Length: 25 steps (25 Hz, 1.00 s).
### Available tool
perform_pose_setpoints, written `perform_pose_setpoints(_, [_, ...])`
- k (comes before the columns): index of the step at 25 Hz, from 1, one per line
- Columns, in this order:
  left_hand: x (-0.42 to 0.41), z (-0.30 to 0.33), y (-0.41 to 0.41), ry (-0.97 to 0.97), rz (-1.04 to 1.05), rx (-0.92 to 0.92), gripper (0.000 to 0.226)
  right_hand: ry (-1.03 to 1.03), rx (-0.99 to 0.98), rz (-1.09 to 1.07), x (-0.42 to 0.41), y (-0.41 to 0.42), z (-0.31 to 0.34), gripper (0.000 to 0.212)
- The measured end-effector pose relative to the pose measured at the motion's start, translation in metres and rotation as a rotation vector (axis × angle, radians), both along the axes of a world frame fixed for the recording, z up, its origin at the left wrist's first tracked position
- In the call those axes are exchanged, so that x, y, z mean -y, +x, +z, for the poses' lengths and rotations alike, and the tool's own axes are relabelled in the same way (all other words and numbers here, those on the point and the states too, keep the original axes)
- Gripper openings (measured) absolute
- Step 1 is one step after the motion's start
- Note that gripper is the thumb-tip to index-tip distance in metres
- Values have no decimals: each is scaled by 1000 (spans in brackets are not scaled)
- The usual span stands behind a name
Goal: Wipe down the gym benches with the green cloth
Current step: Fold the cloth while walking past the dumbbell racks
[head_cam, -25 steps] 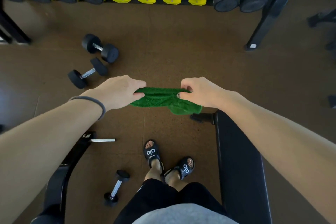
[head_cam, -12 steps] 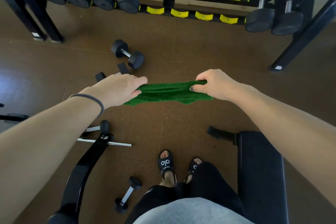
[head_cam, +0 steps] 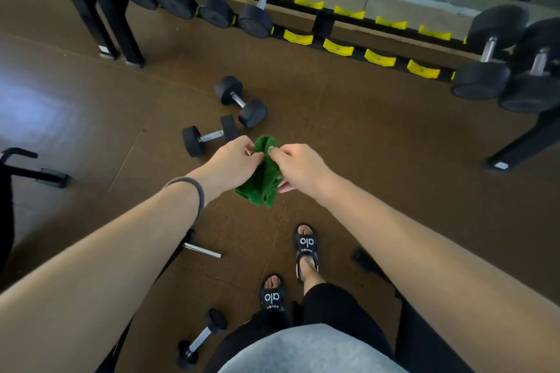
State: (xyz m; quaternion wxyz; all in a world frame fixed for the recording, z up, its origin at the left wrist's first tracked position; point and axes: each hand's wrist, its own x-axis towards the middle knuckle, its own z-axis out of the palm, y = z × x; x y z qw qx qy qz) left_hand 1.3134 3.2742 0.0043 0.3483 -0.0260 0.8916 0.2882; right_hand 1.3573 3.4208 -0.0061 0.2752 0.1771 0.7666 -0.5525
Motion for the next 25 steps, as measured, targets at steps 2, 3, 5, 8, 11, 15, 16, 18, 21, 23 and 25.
perform_pose_setpoints(2, [-8, 7, -15, 28, 111, 30, 26, -86, 79, -31, 1, -24, 4, 44])
perform_pose_setpoints(3, [-8, 12, -21, 56, 173, 58, 29, -119, 105, -32, 1, -35, 6, 46])
perform_pose_setpoints(5, [-2, 22, -36, 94, 243, 99, 31, -181, 144, -14, 4, -61, 11, 51])
perform_pose_setpoints(8, [23, 32, -57, 91, 198, 135, 35, -287, 234, 34, 16, -95, 16, 50])
perform_pose_setpoints(11, [66, 38, -83, 104, 231, 118, 38, -179, 138, 180, 37, -134, 12, 33])
perform_pose_setpoints(15, [141, 44, -120, 187, 289, 80, 46, -58, 7, 352, 87, -194, -4, 51])
perform_pose_setpoints(16, [161, 45, -130, 215, 296, 84, 49, -138, 62, 368, 104, -208, -7, 60])
perform_pose_setpoints(18, [201, 48, -150, 271, 310, 88, 54, -271, 145, 421, 142, -234, -12, 58])
perform_pose_setpoints(21, [268, 48, -183, 273, 378, 93, 56, -291, 162, 507, 199, -275, -10, 38])
perform_pose_setpoints(23, [306, 48, -204, 237, 412, 114, 53, -294, 159, 521, 230, -301, -7, 34])
perform_pose_setpoints(25, [337, 44, -226, 249, 472, 143, 47, -343, 183, 529, 256, -328, -4, 34])
